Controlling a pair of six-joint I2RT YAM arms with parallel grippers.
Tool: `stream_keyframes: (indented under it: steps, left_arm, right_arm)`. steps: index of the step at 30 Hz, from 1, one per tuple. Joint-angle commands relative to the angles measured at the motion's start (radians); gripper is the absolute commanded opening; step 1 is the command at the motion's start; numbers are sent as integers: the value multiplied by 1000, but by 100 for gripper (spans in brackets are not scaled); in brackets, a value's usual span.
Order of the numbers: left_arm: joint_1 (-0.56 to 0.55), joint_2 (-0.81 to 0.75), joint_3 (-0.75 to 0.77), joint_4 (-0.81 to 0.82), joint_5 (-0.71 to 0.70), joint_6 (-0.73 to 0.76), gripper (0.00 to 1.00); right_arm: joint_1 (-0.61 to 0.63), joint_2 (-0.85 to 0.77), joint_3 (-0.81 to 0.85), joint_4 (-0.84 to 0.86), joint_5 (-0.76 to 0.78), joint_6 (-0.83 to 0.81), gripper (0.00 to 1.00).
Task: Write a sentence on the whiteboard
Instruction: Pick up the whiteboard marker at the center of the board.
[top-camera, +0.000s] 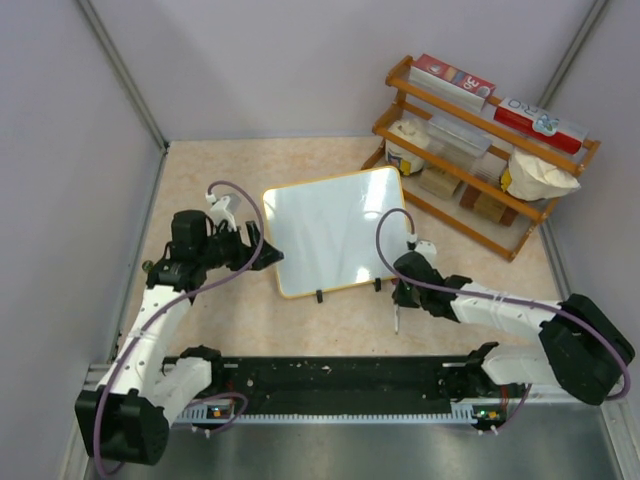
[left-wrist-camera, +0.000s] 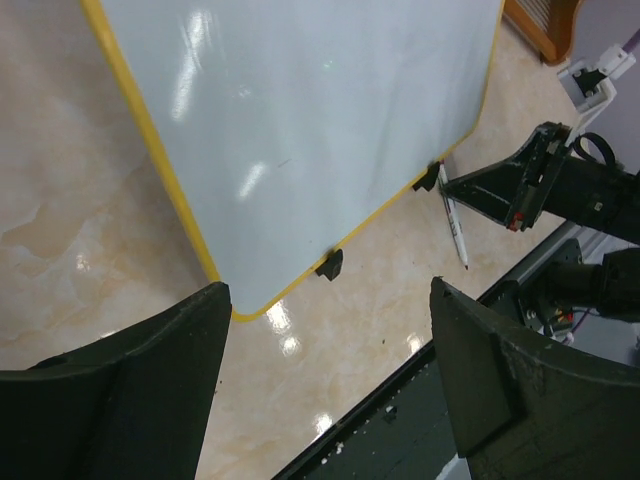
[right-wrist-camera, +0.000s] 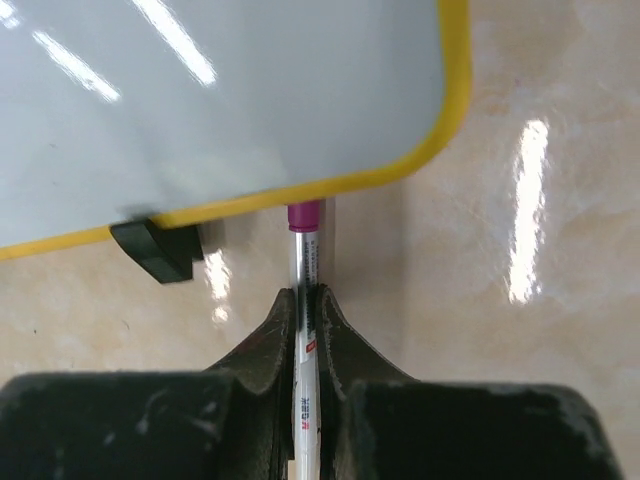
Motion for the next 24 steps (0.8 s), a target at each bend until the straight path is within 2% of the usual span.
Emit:
stream_keyframes:
  steps: [1, 9, 16, 21, 24]
  left_arm:
    - [-61, 36, 108, -53, -9, 71, 84]
    - [-119, 100, 149, -39, -4, 58, 84]
    - [-257, 166, 205, -14, 23, 41, 83]
    - [-338, 201, 202, 165, 158, -63, 83]
    - [-404, 237, 209, 262, 175, -122, 83]
  right_arm:
    - [-37, -97, -58, -185, -53, 13, 0]
    - [-176, -392, -107, -344, -67, 39, 0]
    - [-178, -582, 5, -417, 14, 18, 0]
    - [-180, -624, 115, -389, -9, -56, 0]
    - [-178, -637, 147, -323, -71, -76, 0]
